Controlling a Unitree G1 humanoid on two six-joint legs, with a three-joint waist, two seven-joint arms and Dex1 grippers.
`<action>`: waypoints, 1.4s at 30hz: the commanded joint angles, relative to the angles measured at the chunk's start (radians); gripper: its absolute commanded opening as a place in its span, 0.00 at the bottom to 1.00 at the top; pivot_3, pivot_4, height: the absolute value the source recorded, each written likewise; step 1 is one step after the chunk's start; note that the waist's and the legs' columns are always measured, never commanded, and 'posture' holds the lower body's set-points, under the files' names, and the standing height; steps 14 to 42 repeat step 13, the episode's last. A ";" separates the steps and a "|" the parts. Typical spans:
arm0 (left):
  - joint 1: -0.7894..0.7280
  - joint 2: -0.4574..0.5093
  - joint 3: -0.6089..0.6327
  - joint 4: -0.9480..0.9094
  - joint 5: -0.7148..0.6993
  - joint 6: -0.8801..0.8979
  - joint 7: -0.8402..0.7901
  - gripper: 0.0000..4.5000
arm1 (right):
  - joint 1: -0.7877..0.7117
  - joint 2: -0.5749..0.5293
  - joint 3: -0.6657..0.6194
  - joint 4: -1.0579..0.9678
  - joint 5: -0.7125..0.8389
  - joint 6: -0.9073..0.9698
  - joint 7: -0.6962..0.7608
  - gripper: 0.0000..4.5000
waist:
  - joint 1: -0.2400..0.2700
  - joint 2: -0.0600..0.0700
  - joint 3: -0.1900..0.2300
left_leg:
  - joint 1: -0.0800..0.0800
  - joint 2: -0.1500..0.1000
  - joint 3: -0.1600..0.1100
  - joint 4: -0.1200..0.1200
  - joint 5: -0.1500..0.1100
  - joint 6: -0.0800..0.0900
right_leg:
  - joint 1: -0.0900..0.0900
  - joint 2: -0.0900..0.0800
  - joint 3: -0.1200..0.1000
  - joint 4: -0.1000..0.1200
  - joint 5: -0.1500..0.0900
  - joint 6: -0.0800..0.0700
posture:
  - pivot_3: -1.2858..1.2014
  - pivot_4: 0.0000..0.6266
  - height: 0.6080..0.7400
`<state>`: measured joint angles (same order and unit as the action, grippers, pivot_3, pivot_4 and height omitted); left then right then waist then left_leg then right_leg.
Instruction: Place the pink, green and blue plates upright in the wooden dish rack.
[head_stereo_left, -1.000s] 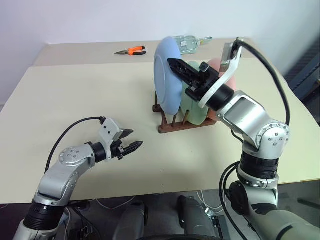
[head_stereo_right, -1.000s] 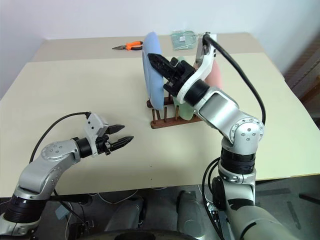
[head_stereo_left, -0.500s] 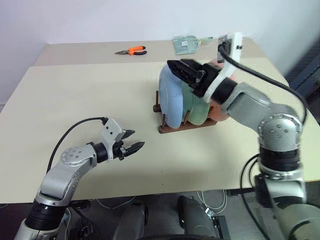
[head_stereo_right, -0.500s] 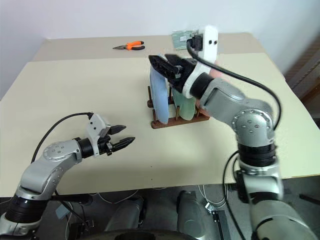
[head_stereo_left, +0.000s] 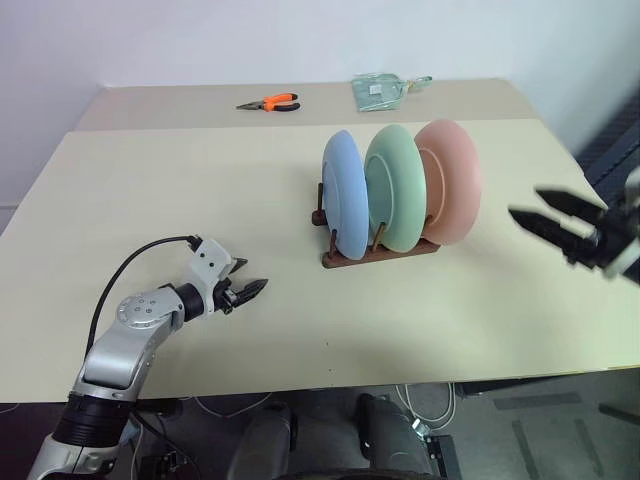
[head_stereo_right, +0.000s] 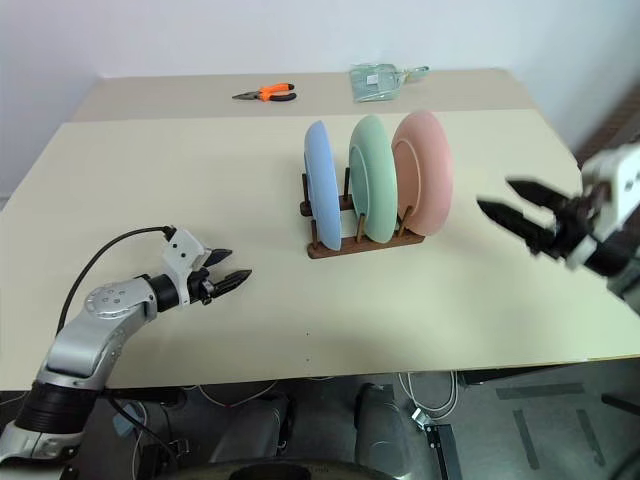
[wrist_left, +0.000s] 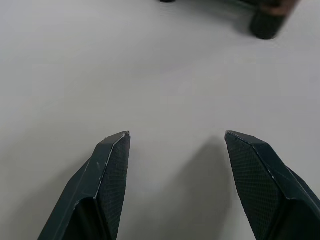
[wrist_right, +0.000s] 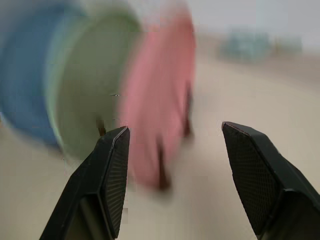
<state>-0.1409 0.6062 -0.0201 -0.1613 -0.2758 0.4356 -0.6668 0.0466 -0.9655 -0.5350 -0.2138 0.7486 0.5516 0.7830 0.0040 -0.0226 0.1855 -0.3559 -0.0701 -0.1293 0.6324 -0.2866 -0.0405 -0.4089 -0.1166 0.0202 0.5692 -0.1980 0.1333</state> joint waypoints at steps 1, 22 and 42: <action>-0.003 0.010 0.032 0.001 0.027 -0.050 0.009 0.69 | 0.014 0.014 0.042 0.071 -0.129 -0.122 0.046 0.66 | -0.006 0.001 0.000 | 0.000 0.000 0.000 0.000 0.000 0.000 | 0.000 0.000 0.000 0.000 0.000 0.000 | 0.52 0.24 1.00; 0.055 0.007 0.066 -0.051 0.037 -0.059 0.032 0.69 | -0.127 0.126 0.195 0.242 -0.323 -0.286 0.021 0.66 | -0.012 0.002 0.000 | 0.000 0.000 -0.001 0.000 0.000 0.000 | 0.000 -0.001 -0.001 0.000 0.001 0.000 | 0.52 0.24 1.00; 0.055 0.007 0.066 -0.051 0.037 -0.059 0.032 0.69 | -0.127 0.126 0.195 0.242 -0.323 -0.286 0.021 0.66 | -0.012 0.002 0.000 | 0.000 0.000 -0.001 0.000 0.000 0.000 | 0.000 -0.001 -0.001 0.000 0.001 0.000 | 0.52 0.24 1.00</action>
